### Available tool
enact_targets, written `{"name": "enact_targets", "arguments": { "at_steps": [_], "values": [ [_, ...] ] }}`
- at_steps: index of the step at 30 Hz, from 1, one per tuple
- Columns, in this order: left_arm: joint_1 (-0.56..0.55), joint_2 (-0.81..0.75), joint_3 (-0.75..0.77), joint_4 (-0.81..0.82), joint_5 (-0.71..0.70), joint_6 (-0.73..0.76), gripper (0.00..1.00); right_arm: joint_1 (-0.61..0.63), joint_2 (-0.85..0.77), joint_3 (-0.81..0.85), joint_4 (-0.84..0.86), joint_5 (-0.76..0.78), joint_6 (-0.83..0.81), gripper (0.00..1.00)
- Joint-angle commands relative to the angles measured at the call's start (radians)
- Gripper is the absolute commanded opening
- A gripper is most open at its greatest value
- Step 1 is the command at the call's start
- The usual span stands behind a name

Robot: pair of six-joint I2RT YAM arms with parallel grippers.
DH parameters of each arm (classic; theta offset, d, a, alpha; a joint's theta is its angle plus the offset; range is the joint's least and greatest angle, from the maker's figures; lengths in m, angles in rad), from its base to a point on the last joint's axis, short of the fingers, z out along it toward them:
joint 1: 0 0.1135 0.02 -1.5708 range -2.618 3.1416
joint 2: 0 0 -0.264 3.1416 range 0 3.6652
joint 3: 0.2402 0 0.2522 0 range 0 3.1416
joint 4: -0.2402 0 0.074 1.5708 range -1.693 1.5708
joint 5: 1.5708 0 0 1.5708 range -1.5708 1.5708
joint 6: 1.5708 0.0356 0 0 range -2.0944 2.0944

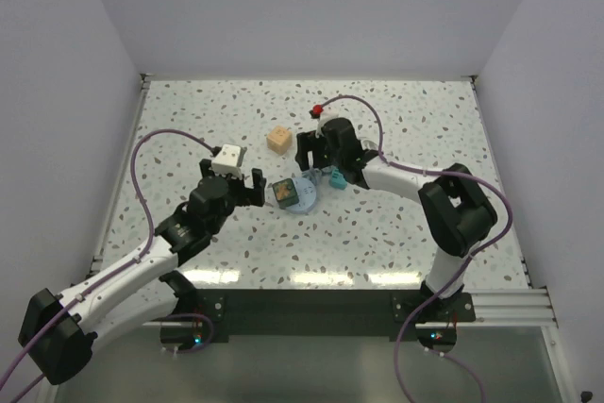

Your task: Insert the plug

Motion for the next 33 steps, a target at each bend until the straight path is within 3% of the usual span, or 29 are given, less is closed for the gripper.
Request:
{"name": "enact_targets", "arguments": {
  "at_steps": [1, 6, 16, 33],
  "values": [
    [0.016, -0.018, -0.008, 0.060, -0.021, -0.023, 1.00, -0.019, -0.022, 0.122, 0.066, -0.099, -0.106, 0.80],
    [0.124, 0.016, -0.014, 0.172, 0.134, 0.000, 1.00, -0.054, 0.184, 0.361, 0.032, -0.314, -0.186, 0.84],
    [0.240, 0.113, -0.038, 0.346, 0.387, 0.037, 1.00, -0.054, 0.424, 0.682, -0.187, -0.504, -0.341, 0.86],
    [0.306, 0.128, -0.071, 0.396, 0.458, 0.029, 1.00, -0.031, 0.666, 1.024, -0.500, -0.376, -0.506, 0.88]
  ]
}}
